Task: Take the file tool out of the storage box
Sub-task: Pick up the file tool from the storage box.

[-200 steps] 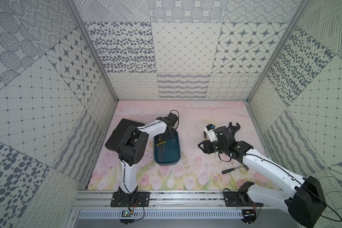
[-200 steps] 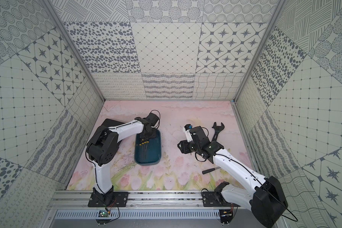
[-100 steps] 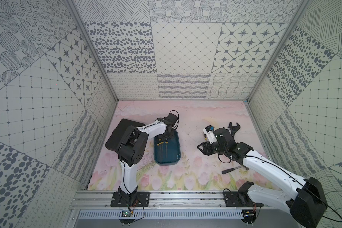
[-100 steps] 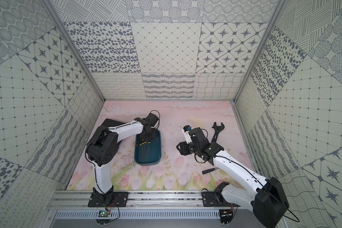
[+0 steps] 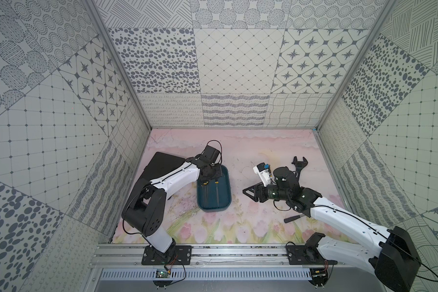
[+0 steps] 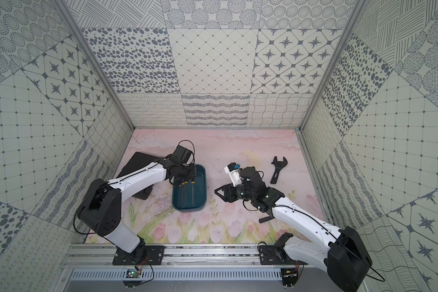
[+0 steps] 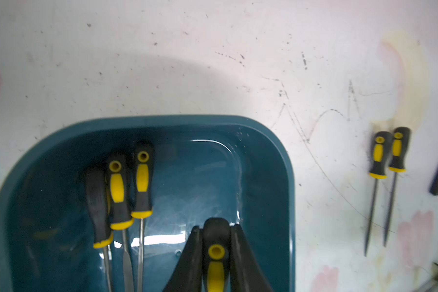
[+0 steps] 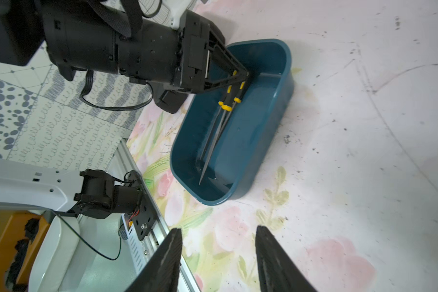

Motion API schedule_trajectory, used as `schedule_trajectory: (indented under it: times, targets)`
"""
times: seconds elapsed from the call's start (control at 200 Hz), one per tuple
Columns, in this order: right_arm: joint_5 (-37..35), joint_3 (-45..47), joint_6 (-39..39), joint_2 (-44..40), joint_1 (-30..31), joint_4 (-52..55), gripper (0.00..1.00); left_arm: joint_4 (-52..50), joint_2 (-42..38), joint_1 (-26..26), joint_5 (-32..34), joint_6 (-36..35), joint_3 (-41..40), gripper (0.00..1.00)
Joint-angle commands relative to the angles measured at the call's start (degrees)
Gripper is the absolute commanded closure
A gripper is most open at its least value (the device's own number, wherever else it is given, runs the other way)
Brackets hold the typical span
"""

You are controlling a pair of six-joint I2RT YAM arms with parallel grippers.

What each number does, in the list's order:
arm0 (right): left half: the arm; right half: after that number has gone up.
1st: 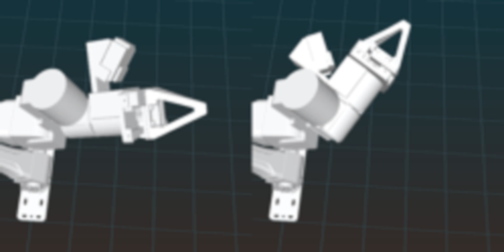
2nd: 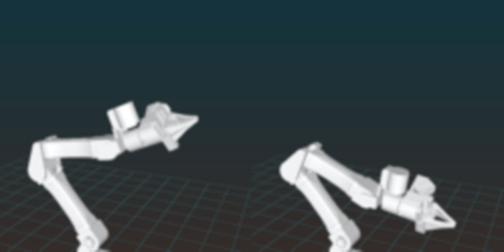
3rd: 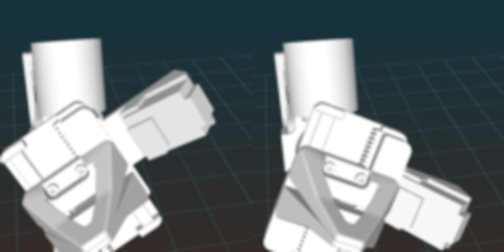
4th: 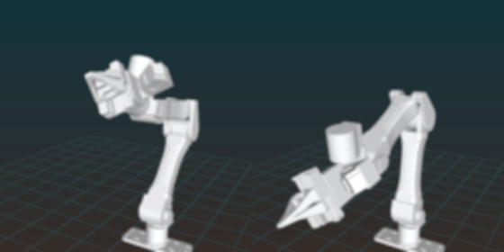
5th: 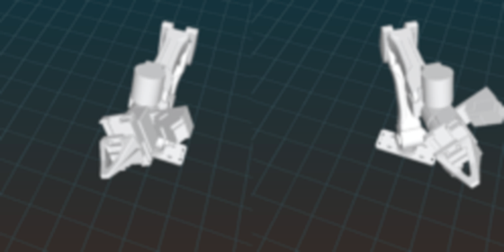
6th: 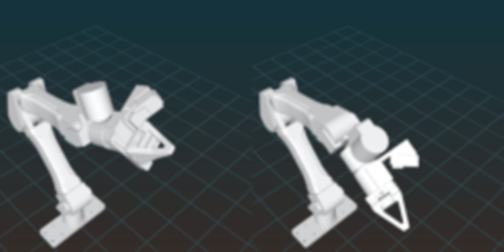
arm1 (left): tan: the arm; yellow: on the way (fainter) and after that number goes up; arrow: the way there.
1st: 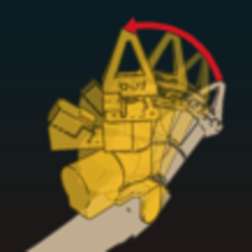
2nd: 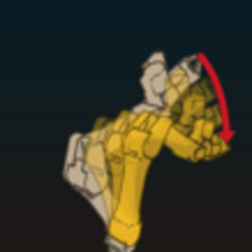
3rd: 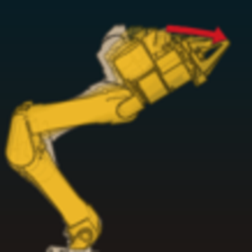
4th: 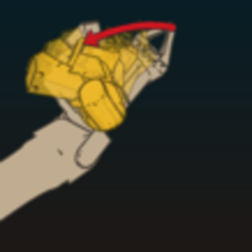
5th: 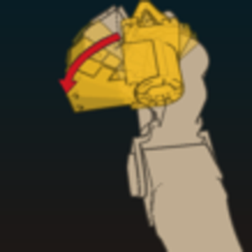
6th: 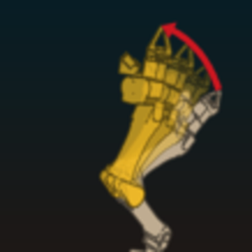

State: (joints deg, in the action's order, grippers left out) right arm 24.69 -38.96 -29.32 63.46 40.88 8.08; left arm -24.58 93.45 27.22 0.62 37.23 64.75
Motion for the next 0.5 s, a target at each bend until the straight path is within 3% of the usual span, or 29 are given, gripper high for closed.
schedule_trajectory:
  times: [0.0, 0.18, 0.495]
  targets:
    - [3.6, 1.1, -5.0, 2.8, 1.7, -12.2, 0.51, 9.2, -5.8, -0.2, -9.9, 10.0, -3.6, 0.91]
    - [1.8, 0.2, -7.2, 9.6, 5.1, -17.4, 0.52, 11.9, -11.0, -0.1, -14.1, 14.2, -6.1, 0.92]
    - [0.0, -2.2, -7.9, 14.1, 8.0, -19.6, 0.59, 10.4, -14.6, 0.2, -16.4, 14.6, -5.4, 0.92]
